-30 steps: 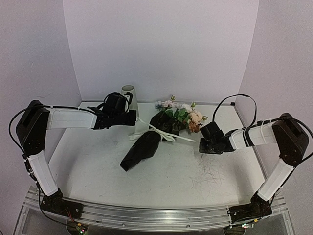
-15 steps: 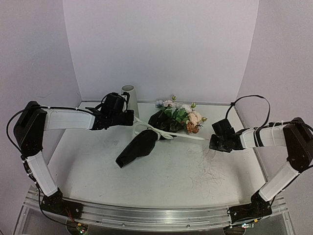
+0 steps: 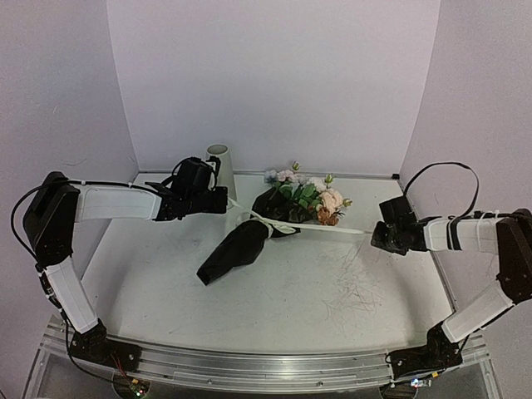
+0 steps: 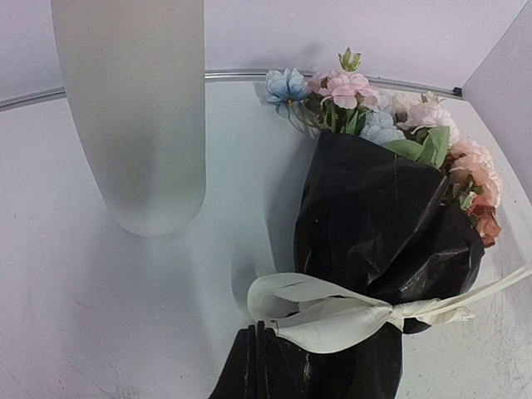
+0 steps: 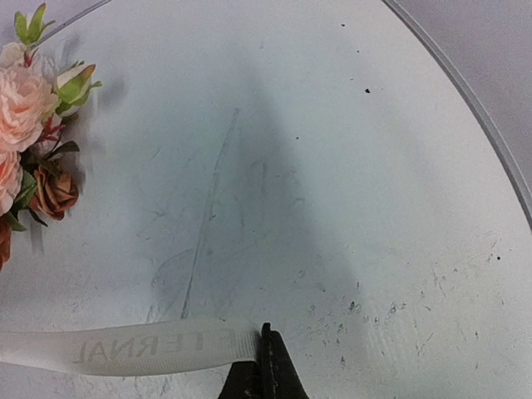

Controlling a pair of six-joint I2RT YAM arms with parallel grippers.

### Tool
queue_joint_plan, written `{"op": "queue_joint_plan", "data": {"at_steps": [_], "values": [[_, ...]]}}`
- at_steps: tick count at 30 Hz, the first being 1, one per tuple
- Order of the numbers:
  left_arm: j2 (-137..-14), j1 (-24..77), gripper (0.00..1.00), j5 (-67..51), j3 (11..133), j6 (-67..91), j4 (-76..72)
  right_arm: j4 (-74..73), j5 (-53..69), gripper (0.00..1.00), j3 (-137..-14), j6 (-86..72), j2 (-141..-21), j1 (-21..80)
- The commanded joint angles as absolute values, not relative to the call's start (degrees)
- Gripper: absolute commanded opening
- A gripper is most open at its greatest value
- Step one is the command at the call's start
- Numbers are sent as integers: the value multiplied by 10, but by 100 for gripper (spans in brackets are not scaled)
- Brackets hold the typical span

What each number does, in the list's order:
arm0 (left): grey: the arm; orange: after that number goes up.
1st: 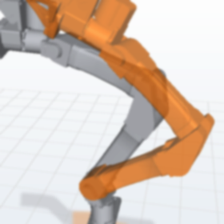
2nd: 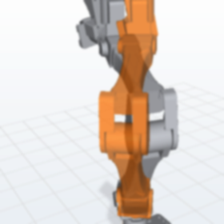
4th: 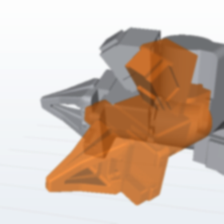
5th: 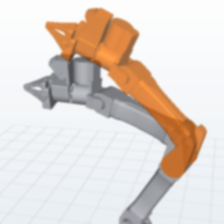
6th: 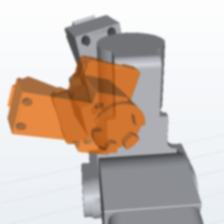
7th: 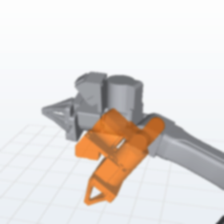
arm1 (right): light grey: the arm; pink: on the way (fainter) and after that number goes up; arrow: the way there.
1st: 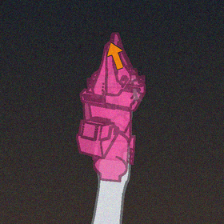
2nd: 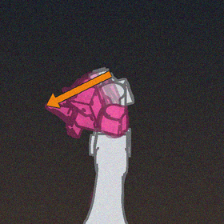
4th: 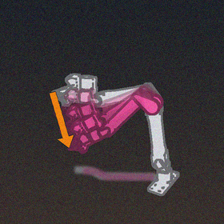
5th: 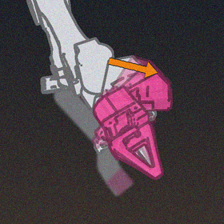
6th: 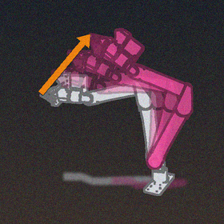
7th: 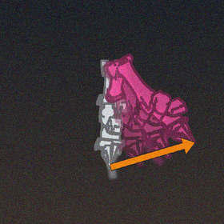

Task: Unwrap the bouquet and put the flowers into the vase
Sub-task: Untie the ribbon from the wrapping paper.

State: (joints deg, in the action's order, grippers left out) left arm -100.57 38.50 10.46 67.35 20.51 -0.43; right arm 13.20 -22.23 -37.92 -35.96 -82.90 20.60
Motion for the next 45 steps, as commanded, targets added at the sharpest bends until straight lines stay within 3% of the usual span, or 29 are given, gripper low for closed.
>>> {"op": "queue_joint_plan", "data": {"at_steps": [1,24,45], "values": [[-984,379,0,109,672,200,-14,95,-255,0,-375,-345,-793,181],[-984,380,0,94,668,204,-14,75,-236,0,-394,-291,-706,33],[-985,380,0,97,668,202,-14,58,-230,0,-382,-360,-621,-73]]}}
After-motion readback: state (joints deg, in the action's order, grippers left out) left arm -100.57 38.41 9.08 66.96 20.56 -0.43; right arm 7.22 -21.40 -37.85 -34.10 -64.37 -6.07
